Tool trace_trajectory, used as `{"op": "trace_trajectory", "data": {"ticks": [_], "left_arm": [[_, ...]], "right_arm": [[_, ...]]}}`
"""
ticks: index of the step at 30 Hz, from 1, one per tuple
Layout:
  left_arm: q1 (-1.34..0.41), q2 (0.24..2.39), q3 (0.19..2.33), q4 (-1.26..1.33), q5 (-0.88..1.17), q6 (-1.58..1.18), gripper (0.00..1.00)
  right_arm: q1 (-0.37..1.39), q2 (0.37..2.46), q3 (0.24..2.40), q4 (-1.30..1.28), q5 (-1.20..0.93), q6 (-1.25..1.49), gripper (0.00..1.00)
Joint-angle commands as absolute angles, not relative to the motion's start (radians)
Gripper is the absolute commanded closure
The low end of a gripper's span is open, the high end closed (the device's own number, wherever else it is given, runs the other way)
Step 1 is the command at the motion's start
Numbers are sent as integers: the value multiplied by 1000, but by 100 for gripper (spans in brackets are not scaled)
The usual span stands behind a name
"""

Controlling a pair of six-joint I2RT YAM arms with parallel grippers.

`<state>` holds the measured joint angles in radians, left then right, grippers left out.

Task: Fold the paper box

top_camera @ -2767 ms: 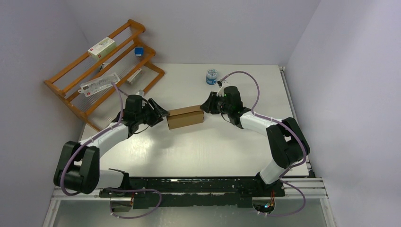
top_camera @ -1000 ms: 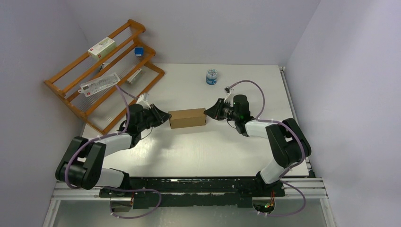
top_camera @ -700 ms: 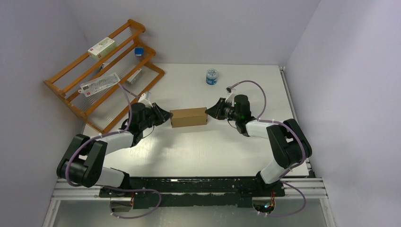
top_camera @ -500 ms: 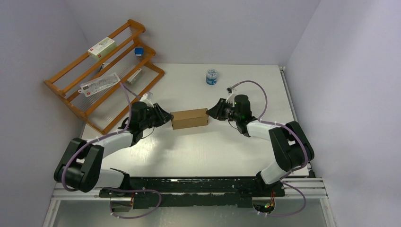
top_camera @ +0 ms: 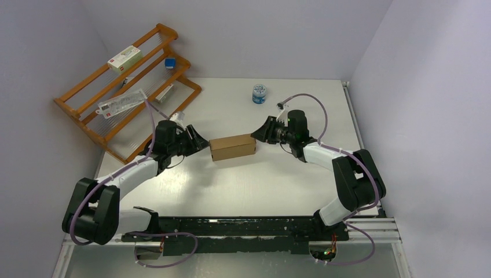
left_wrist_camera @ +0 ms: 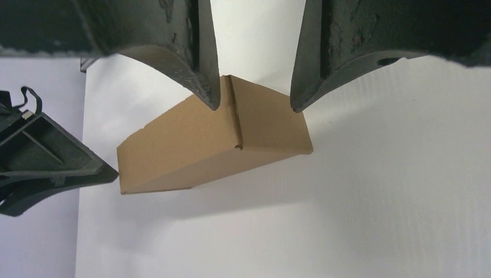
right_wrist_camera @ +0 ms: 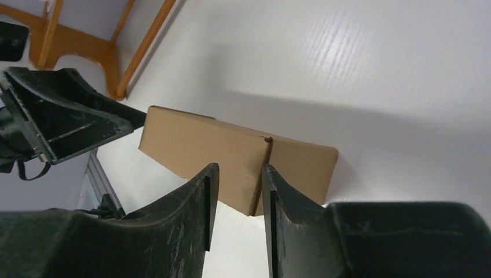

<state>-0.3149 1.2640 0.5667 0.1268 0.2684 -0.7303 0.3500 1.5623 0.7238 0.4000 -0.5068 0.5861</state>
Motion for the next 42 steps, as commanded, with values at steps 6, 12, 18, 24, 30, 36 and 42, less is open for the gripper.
{"op": "trace_trajectory", "data": {"ticks": [6,12,18,24,30,36,42], "left_arm": [[-310,1344,565,192,434,-753,49],[-310,1393,486,278,462,-770,61],[-311,1450,454,311,455,-742,74],[-311,1436,501,274,444,-688,70],[-311,1392,532,200,412,-654,58],[-311,1380,532,205,405,-657,54],[-311,1374,515,226,431,-666,53]], "right_arm": [[341,1601,721,399,-568,580,64],[343,1654,650,451,-575,576,69],[342,1674,619,444,-554,528,78],[342,1630,666,392,-591,489,80],[343,1547,776,208,-518,387,64],[345,1537,908,101,-472,343,58],[360,1606,930,74,-493,352,57]]}}
